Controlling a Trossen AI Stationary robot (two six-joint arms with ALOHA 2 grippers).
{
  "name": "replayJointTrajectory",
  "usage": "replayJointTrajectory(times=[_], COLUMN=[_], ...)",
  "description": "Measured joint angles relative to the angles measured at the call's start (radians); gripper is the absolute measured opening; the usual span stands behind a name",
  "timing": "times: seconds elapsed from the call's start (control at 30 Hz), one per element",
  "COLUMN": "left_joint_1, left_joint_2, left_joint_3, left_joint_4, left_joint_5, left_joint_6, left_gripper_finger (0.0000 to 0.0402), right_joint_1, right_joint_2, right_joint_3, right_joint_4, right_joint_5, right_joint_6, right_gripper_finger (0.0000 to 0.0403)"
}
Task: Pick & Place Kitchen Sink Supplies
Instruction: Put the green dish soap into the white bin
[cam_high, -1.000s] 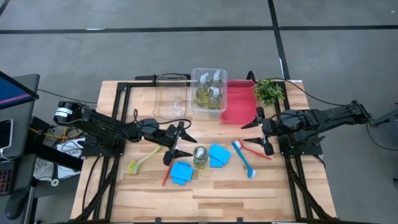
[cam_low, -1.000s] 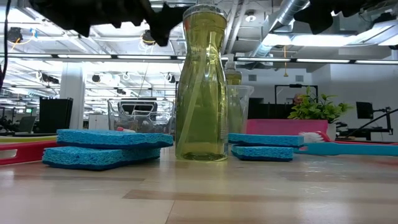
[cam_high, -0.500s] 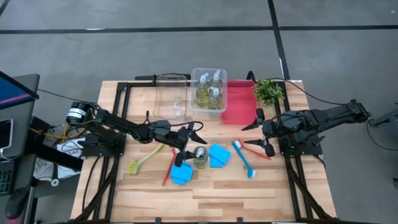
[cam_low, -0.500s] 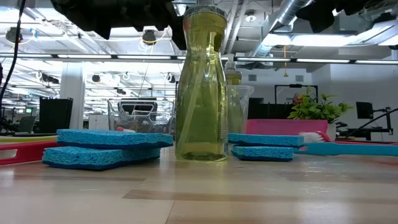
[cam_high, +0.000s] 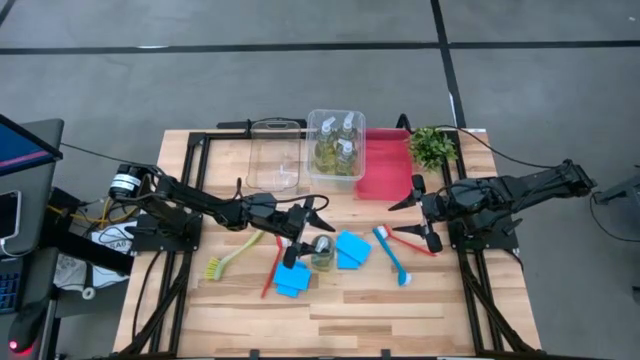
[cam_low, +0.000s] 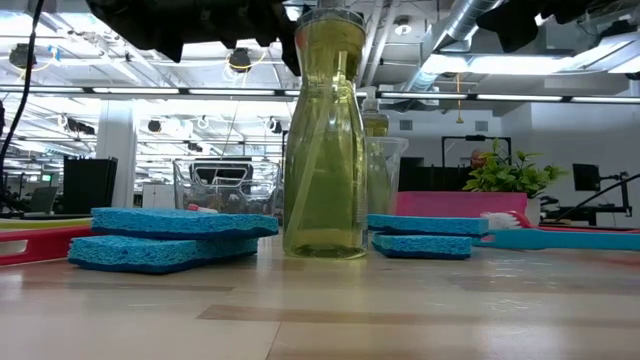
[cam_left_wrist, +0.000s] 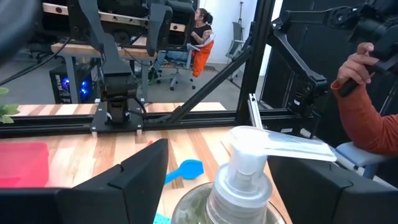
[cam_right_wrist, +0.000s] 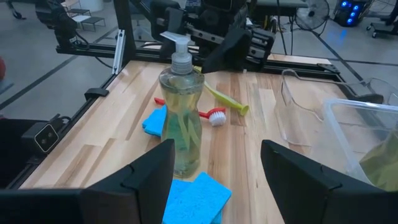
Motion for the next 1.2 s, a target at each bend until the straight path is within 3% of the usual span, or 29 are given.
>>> replayJointTrajectory(times=[0.53, 0.63, 0.87, 1.2], left_joint_1=[0.000, 0.000, 0.000, 0.000], left_joint_2=[-0.001, -0.001, -0.001, -0.001], left_joint_3=[0.000, 0.000, 0.000, -0.001], left_joint_4=[0.019, 0.021, 0.021, 0.029], left_joint_5=[-0.016, -0.018, -0.019, -0.019], left_joint_6=[-0.007, -0.009, -0.016, -0.024], left_gripper_finger=[0.0114, 0.0109, 0.0143, 0.0111], right_joint_1=[0.000, 0.000, 0.000, 0.000], right_joint_2=[0.000, 0.000, 0.000, 0.000], right_joint_3=[0.000, 0.000, 0.000, 0.000], right_joint_4=[0.000, 0.000, 0.000, -0.001], right_joint_5=[0.000, 0.000, 0.000, 0.000], right_joint_6=[0.000, 0.000, 0.000, 0.000], right_gripper_finger=[0.0232, 0.0232, 0.0232, 0.0232])
